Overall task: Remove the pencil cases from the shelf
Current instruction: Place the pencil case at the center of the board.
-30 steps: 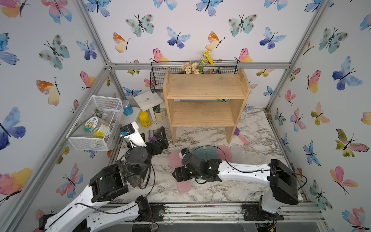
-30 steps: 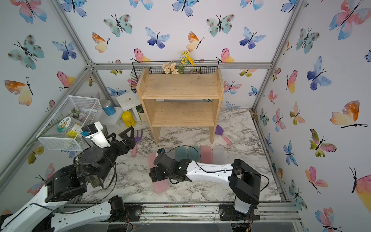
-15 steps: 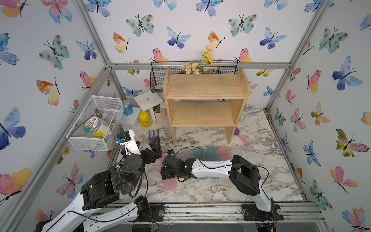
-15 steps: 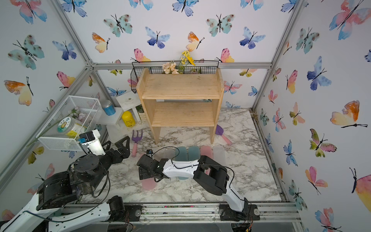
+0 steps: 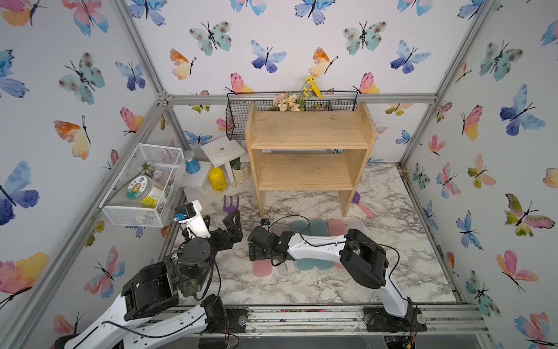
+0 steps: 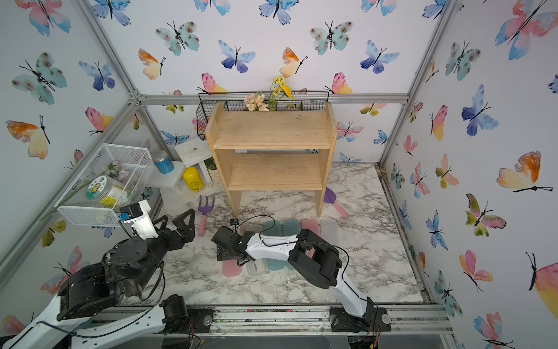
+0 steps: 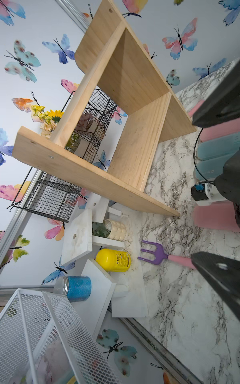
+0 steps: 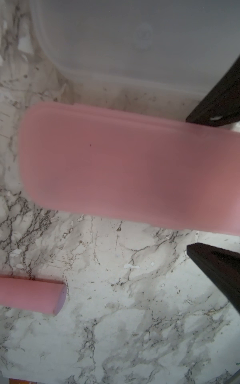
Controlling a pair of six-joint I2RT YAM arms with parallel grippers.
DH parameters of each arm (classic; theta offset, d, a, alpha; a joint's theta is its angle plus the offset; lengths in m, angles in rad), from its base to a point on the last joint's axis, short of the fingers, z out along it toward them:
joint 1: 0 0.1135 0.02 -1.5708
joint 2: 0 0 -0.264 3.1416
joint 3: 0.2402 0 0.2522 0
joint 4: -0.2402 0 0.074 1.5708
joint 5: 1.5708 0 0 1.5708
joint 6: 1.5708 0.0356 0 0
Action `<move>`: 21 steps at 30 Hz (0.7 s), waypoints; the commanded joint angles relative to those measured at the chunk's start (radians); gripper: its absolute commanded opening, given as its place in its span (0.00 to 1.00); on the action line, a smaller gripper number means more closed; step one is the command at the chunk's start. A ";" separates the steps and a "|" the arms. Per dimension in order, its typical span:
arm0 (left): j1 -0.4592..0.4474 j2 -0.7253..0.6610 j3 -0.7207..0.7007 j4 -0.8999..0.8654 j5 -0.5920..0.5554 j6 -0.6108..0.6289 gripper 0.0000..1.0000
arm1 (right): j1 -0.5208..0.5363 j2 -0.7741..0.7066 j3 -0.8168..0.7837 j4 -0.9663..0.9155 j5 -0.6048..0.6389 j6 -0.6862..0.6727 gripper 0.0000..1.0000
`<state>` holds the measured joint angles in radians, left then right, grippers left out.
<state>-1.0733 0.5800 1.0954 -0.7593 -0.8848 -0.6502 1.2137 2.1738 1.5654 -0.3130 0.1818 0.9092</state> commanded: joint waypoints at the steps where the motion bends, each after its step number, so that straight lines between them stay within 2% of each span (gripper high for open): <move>1: 0.002 0.016 -0.007 0.022 0.004 -0.006 0.99 | 0.004 -0.056 -0.025 0.050 -0.006 -0.053 0.96; 4: 0.003 0.035 0.001 0.025 0.010 -0.011 0.99 | 0.003 -0.090 -0.044 0.030 -0.004 -0.079 0.98; 8: 0.003 0.027 -0.005 0.033 0.012 -0.029 0.99 | 0.005 -0.179 -0.117 0.088 -0.014 -0.133 0.97; 10: 0.002 0.017 -0.016 0.042 0.010 -0.035 0.99 | 0.005 -0.197 -0.119 0.106 -0.043 -0.187 0.82; 11: 0.002 0.015 -0.021 0.048 0.009 -0.034 0.99 | 0.004 -0.188 -0.096 0.082 -0.047 -0.208 0.69; 13: 0.002 0.018 -0.023 0.052 0.003 -0.032 0.99 | 0.005 -0.146 -0.031 0.017 -0.048 -0.245 0.26; 14: 0.003 0.023 -0.023 0.052 -0.002 -0.034 0.99 | 0.004 -0.127 -0.010 0.004 -0.046 -0.253 0.08; 15: 0.003 0.026 -0.023 0.052 -0.006 -0.032 0.99 | 0.003 -0.106 0.005 0.001 -0.050 -0.260 0.03; 21: 0.002 0.029 -0.038 0.070 -0.027 -0.036 0.99 | 0.001 -0.001 0.051 0.035 -0.110 -0.260 0.03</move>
<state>-1.0733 0.6079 1.0668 -0.7120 -0.8856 -0.6811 1.2163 2.1105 1.5990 -0.2527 0.1177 0.6754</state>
